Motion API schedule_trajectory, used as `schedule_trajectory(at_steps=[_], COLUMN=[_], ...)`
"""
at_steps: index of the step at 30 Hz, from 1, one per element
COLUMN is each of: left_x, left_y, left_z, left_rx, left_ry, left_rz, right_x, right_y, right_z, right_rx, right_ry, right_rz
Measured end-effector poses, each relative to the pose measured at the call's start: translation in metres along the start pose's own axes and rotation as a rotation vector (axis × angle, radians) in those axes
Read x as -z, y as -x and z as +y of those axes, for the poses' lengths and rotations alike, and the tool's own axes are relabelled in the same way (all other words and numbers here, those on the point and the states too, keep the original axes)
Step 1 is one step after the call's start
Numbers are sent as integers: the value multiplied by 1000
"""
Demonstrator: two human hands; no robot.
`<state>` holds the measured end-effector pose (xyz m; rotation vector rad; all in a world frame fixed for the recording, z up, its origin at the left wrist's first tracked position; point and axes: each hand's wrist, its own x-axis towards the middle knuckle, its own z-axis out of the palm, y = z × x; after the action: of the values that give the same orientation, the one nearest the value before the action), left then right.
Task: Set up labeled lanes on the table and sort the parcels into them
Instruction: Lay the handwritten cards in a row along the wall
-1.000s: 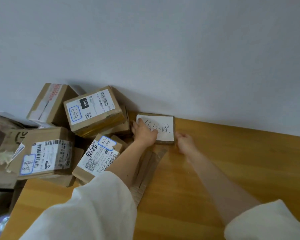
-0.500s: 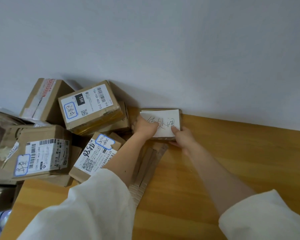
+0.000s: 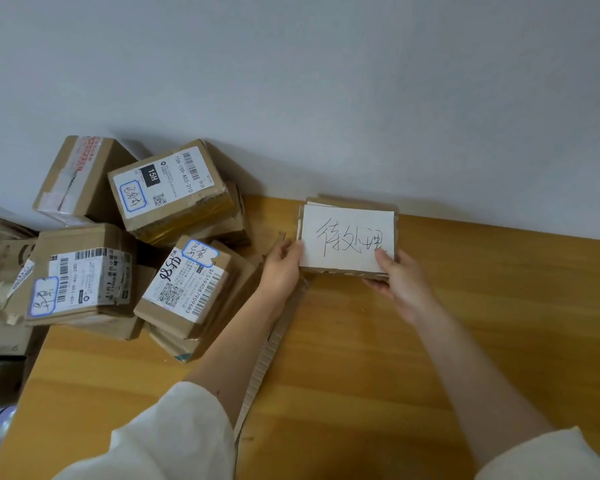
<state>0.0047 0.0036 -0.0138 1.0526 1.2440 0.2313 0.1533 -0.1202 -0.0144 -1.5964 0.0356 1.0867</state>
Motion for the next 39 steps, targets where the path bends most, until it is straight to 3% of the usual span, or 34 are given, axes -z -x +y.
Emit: schedule_trajectory(at_steps=[5,11,14,24,31,39], left_x=[10,18,21,30,35,40], left_y=[22,37,41,54,57,54], left_z=[-22,-41,-47,-58,-66,-75], left_rx=[94,121,108,76,70,106], left_ry=[236,293,285,263,239,184], left_rz=[-200,-212,-216,-190,-77,15], right_x=[18,23,21,24,22,9], right_y=[21,36,42,53,54,27], right_z=[8,24,29,37,32,3], right_rx=[0,109,115,80,55,-73], right_ry=[76,187,162,182,196,-70], right_rz=[-26,205,222,207,265,248])
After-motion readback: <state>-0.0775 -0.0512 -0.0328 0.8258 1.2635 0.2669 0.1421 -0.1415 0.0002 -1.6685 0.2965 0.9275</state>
